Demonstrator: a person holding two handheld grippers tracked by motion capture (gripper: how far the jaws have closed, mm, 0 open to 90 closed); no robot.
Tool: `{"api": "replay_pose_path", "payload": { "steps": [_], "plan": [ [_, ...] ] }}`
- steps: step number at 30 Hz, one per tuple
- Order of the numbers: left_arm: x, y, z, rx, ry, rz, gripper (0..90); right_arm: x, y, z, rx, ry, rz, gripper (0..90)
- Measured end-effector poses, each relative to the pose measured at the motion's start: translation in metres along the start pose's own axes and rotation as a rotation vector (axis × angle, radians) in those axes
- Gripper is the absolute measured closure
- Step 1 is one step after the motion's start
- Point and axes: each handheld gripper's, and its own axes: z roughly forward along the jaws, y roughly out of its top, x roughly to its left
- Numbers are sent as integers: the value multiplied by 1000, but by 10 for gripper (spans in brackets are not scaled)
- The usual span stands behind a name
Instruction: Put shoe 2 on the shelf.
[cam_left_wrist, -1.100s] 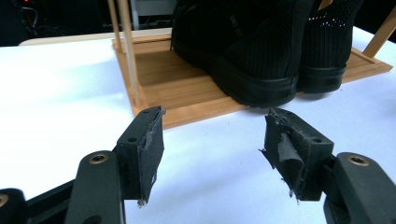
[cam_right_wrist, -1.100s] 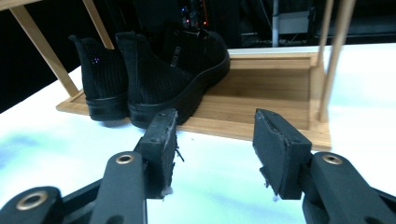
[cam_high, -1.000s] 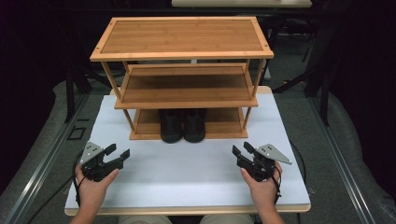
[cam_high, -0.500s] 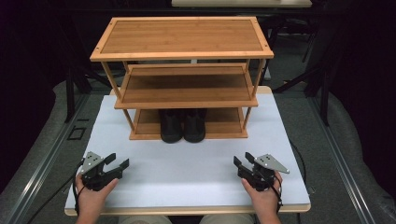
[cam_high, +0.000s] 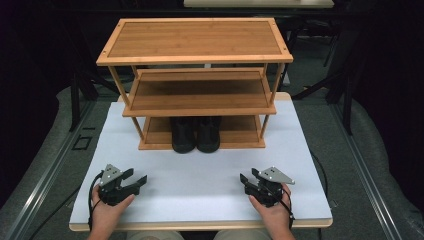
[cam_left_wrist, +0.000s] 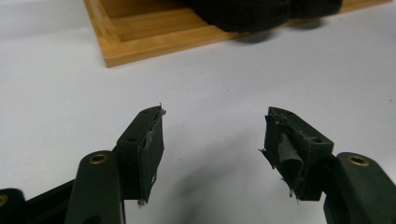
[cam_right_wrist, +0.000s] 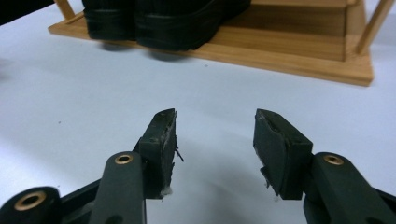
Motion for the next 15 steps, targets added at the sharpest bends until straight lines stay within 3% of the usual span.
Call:
{"api": "replay_pose_path", "payload": {
  "steps": [5,8,15],
  "plan": [
    [-9,0,6,21,-26,40,377,4,0,4,1,15,6,490],
    [-13,0,10,28,-43,58,377,5,0,4,35,31,12,501],
    [-14,-1,10,38,-48,53,371,8,-1,6,56,31,6,510]
  ]
}}
